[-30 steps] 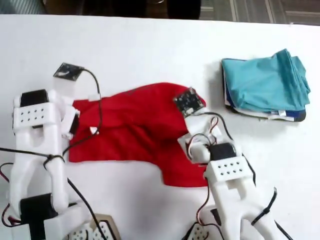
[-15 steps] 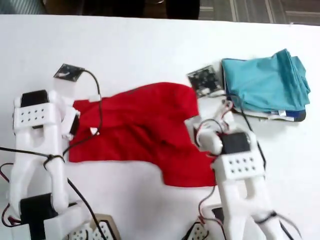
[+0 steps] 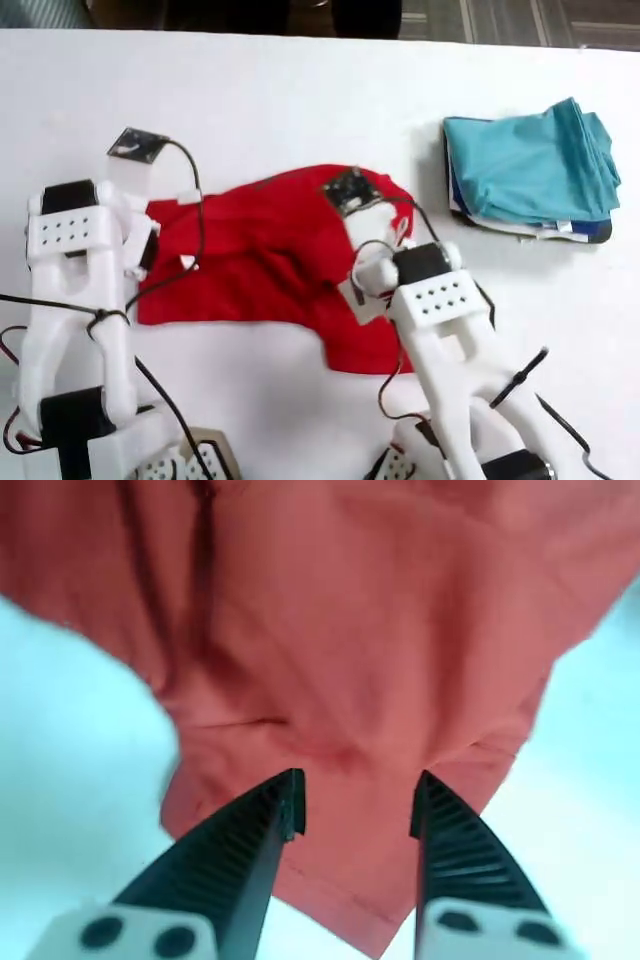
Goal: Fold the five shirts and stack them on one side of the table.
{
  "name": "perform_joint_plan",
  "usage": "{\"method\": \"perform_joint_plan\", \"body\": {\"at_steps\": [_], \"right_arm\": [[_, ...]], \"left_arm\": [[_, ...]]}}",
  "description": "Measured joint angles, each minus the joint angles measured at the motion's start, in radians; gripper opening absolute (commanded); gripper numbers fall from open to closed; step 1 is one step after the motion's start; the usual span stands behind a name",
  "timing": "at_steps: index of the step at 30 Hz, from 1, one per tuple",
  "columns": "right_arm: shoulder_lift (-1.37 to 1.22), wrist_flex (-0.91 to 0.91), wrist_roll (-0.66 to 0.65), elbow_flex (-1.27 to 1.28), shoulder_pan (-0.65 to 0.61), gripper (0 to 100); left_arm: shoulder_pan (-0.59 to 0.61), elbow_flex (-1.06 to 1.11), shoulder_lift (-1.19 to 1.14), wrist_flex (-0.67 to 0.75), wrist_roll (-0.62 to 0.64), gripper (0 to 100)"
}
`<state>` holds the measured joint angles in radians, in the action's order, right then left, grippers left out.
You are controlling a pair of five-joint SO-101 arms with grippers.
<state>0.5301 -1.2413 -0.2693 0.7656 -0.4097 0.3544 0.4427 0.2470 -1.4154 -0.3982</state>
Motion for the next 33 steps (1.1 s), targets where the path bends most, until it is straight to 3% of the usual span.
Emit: {"method": "perform_joint_plan", "body": {"at_steps": [11, 22, 33], "right_arm": [[0.000, 0.025, 0.000, 0.061, -0.020, 17.9], [-0.002, 0.196, -0.092, 0.157, 0.021, 17.9], [-0.203, 0.302, -0.101, 0.160, 0.049, 17.7]], "left_arm": [[0.037, 0.000, 0.000, 0.000, 0.000, 3], [0.061, 0.000, 0.000, 0.000, 0.000, 3], [0.061, 0.000, 0.000, 0.000, 0.000, 3]]}}
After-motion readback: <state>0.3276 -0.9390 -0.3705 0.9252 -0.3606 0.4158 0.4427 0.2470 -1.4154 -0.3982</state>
